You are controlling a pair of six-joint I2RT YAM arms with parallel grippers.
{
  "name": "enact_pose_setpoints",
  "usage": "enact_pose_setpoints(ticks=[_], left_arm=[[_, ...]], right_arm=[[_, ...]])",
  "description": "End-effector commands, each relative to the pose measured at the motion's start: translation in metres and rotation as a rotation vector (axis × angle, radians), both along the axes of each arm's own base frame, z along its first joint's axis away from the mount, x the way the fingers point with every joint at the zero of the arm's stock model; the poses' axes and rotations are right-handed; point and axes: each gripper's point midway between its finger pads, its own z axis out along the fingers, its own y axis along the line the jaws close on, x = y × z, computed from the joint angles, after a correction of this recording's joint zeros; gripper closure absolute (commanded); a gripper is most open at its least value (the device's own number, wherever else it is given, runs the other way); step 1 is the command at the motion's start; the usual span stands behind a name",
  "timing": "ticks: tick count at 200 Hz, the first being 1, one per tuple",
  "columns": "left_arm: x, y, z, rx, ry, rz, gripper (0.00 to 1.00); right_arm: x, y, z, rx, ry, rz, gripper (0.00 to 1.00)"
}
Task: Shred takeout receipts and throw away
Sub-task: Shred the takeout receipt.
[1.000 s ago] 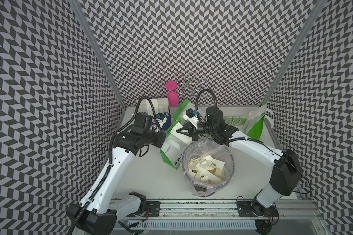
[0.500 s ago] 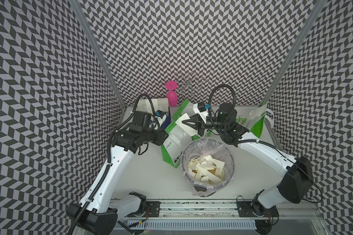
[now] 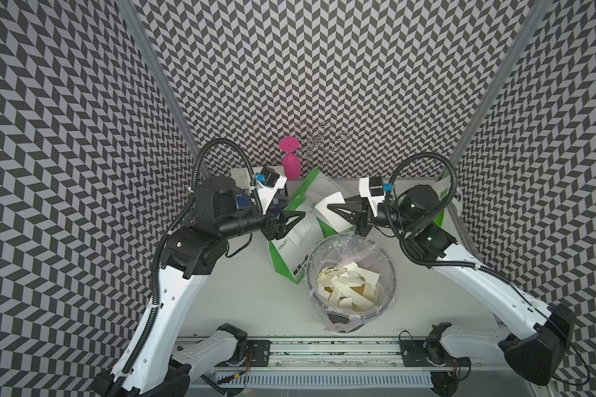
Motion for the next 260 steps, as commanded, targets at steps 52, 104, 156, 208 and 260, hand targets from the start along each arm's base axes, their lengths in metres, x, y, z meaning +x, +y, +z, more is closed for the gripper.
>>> enact_pose_setpoints(ticks=[52, 104, 156, 208, 260], left_arm=[[-0.045, -0.064, 0.048, -0.219, -0.097, -0.329, 0.35], [-0.048, -0.090, 0.046, -0.222, -0.059, -0.370, 0.68], [-0.047, -0.092, 0.047, -0.229, -0.043, -0.373, 0.95], [-0.054, -0.093, 0.051, -0.234, -0.046, -0.413, 1.00], [-0.043, -0.092, 0.029, -0.122, -0.038, -0.358, 1.00]], right_arm=[[-0.041, -0.031, 0.020, 0.125, 0.044, 0.037, 1.00], [-0.052, -0.037, 0.020, 0.162, 0.051, 0.070, 1.00], [-0.055, -0.039, 0.019, 0.173, 0.052, 0.071, 1.00], [-0.051, -0.038, 0.010, 0.149, 0.064, 0.053, 1.00], [-0.030, -0.050, 0.010, 0.002, 0.003, -0.107, 0.50]])
